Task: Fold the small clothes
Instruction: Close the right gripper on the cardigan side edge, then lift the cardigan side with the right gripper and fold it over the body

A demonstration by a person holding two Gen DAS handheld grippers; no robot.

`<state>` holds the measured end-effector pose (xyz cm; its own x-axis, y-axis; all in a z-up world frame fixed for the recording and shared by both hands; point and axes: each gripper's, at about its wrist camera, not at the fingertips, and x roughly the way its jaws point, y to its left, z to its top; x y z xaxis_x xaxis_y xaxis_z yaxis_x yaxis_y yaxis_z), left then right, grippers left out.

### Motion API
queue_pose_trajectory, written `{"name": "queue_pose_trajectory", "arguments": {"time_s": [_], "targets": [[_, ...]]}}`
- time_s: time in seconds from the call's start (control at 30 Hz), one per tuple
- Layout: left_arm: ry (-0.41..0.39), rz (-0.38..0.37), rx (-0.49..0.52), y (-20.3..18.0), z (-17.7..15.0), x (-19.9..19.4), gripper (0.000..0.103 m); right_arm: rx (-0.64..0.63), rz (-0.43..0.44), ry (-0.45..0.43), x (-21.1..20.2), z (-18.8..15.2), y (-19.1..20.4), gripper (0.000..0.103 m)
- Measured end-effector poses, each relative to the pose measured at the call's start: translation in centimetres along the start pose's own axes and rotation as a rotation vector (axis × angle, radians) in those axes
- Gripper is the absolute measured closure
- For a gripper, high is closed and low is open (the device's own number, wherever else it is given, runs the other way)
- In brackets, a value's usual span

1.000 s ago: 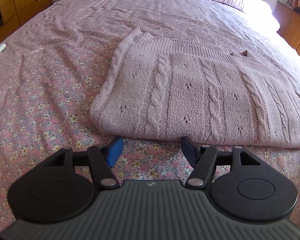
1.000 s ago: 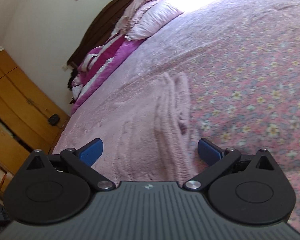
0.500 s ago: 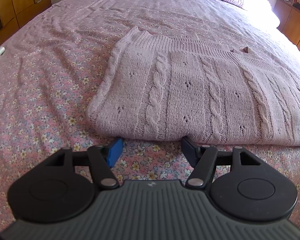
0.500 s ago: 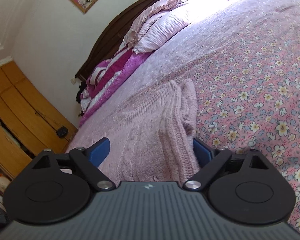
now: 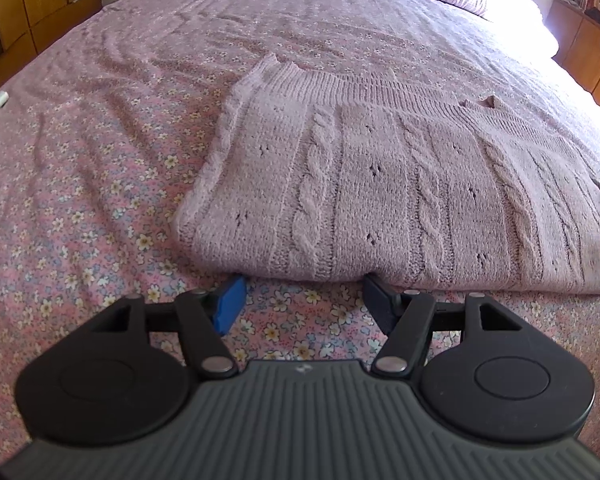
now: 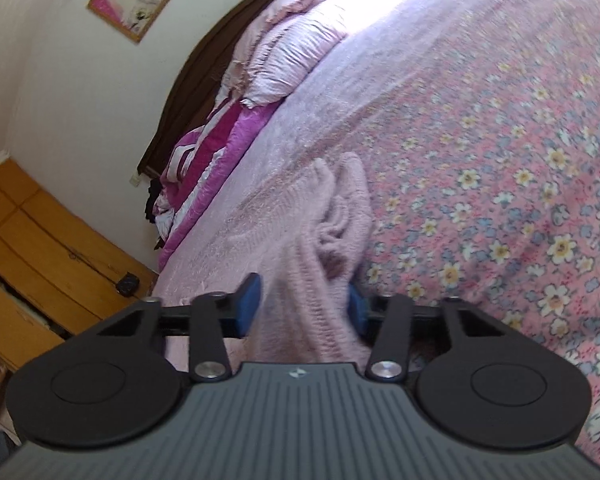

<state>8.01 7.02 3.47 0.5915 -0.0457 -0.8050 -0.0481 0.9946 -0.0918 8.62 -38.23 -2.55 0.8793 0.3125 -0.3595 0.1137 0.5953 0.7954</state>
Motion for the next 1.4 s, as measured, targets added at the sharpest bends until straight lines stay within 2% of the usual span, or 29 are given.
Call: {"name": "queue_pose_trajectory", "arguments": {"time_s": [0.1,0.23,0.53,0.77,1.1,1.4], "targets": [[0.002,0.004,0.003,0.1,0.0,-0.2,0.037,0.059,0.036,0.012,-0.1,0.5,-1.0,0.069],[0.004,0.005,0.01,0.3,-0.1,-0.6,0.037,0.061,0.057,0.021,-0.1,1.1,-0.5,0.071],[-0.005,-0.001,0.024,0.5,0.0,-1.3,0.037,0.042,0.13,0.001,-0.5,2.0,3.1,0.072],[-0.015,-0.01,0.015,1.1,0.1,-1.9,0.037,0.006,0.146,-0.006,-1.1,1.8,5.9,0.073],[-0.051,-0.001,-0.002,3.1,0.6,-3.2,0.037,-0.035,0.229,0.003,-1.3,0.9,11.1,0.074],[-0.092,0.022,-0.025,5.8,1.3,-4.3,0.037,-0.066,0.298,0.034,0.2,-1.4,17.4,0.074]]}}
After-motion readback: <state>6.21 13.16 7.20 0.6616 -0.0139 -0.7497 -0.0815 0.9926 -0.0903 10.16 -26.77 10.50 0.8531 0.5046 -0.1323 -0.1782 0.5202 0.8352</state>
